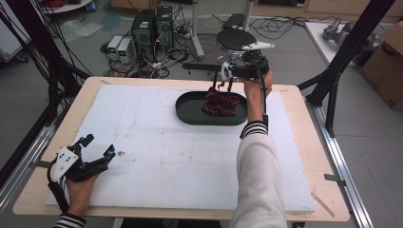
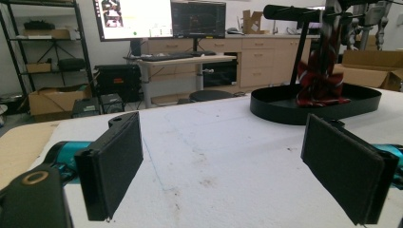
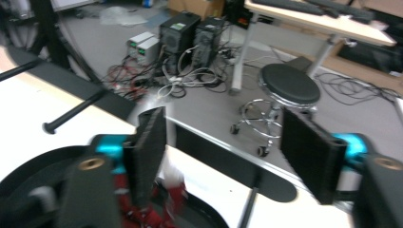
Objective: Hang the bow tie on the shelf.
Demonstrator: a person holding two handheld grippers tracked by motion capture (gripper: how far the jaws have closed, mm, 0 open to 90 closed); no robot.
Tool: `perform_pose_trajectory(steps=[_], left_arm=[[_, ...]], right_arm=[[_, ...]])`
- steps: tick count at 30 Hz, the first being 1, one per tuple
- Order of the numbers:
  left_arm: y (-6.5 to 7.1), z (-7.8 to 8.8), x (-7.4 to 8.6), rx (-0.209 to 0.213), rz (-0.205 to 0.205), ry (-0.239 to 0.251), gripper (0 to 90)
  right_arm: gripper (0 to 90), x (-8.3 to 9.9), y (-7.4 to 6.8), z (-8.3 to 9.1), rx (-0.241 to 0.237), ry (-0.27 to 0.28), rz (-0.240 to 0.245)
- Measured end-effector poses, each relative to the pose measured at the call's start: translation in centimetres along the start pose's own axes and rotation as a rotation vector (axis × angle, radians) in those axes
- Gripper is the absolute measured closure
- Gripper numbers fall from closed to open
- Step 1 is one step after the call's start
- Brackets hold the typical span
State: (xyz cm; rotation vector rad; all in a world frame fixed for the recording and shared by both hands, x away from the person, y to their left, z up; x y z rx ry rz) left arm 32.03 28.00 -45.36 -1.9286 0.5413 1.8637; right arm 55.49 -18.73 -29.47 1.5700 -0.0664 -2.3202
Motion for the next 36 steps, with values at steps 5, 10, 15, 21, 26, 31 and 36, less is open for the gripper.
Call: perform_pose_trajectory(steps=[5,10,15,21,26,31,36], left_arm=[[0.0,0.0,0.0,0.0,-0.003,-0.002,14.1],[0.0,0.1,0.0,0.001,0.0,0.003,14.1],[0.0,0.1,0.0,0.003,0.005,0.008,14.0],[0.0,0.1,0.0,0.007,0.008,0.008,14.0],[0.0,0.1,0.0,0.007,0.008,0.007,13.9],[0.0,0.1,0.0,0.007,0.007,0.007,14.0],[0.0,0.1,0.0,0.007,0.006,0.008,13.9]], right_arm=[[11.2,-0.2,1.0,1.2,0.002,0.037,-0.068],[0.6,-0.6,1.3,3.8,-0.059,0.128,-0.089],[0.4,0.5,1.4,7.4,-0.067,0.208,-0.087],[0.4,2.9,1.2,12.2,-0.101,0.272,-0.069],[0.4,6.6,0.1,15.4,-0.131,0.305,-0.028],[0.4,10.5,-0.8,17.4,-0.153,0.327,-0.043],[0.4,16.5,-1.8,19.2,-0.117,0.383,-0.069]])
Point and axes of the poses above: each handheld gripper's, and its own axes: z roughly backward along the jaws, x roughly out of its underside, y roughly to its right, the point moved 6 cm from there along -z, roughly forward along the jaws, and after that the axes turned 8 degrees about x, right-handed, at the moved point
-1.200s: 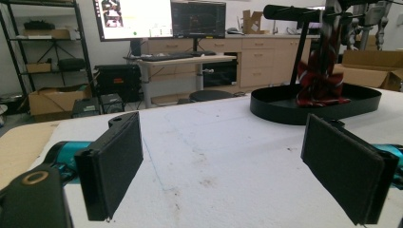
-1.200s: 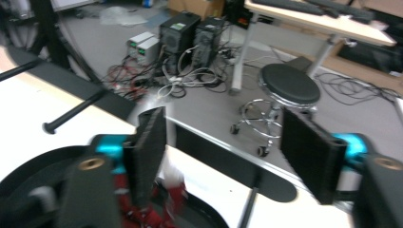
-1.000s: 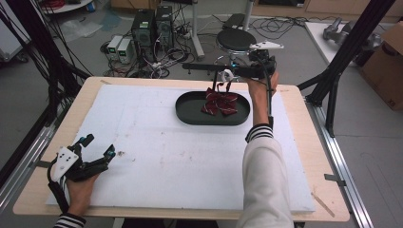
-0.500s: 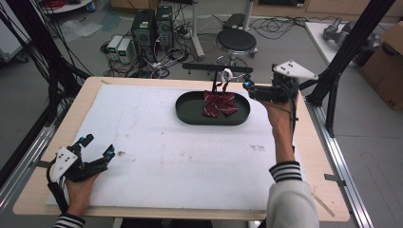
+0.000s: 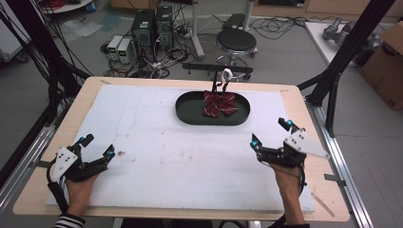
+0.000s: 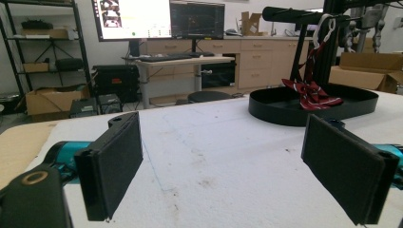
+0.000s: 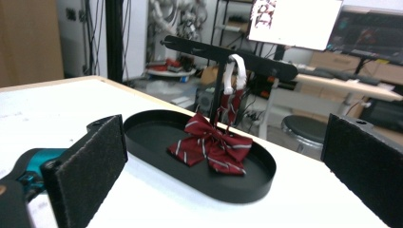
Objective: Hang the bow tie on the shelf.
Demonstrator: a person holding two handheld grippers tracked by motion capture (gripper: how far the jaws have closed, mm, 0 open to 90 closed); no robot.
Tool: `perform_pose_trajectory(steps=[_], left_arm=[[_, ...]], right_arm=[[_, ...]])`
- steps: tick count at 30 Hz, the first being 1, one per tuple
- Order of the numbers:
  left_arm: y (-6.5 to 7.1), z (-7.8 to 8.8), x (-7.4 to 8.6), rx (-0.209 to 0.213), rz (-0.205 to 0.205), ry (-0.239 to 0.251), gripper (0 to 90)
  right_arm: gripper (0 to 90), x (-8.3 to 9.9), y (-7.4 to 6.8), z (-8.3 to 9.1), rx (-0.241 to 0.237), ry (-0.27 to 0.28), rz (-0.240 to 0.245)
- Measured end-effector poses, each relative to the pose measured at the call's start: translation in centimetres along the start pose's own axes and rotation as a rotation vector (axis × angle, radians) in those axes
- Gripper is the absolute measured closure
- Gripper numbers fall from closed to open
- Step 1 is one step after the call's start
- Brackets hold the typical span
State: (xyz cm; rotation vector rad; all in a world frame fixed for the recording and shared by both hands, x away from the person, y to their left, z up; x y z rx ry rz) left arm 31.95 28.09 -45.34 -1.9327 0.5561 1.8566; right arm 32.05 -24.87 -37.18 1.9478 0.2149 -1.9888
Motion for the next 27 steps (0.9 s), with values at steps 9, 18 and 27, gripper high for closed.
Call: perform_pose_trajectory(steps=[9,18,27], left_arm=[[0.0,0.0,0.0,0.0,-0.007,0.006,13.9],[0.1,0.1,0.0,0.002,-0.01,0.007,13.9],[0.2,0.1,0.0,0.002,-0.017,0.01,13.9]], right_arm=[[0.4,5.6,-1.3,1.0,0.018,0.047,-0.081],[0.4,8.3,-2.0,0.2,0.026,0.001,-0.074],[0.4,8.3,-1.9,0.3,0.031,0.009,-0.082]])
Point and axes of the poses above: each handheld gripper's, and its own axes: z roughly backward along the jaws, x roughly out of its underside, y roughly to its right, the point moved 6 cm from there along -z, roughly forward along the jaws, and after that the axes turned 8 degrees about x, right-handed, at the moved point
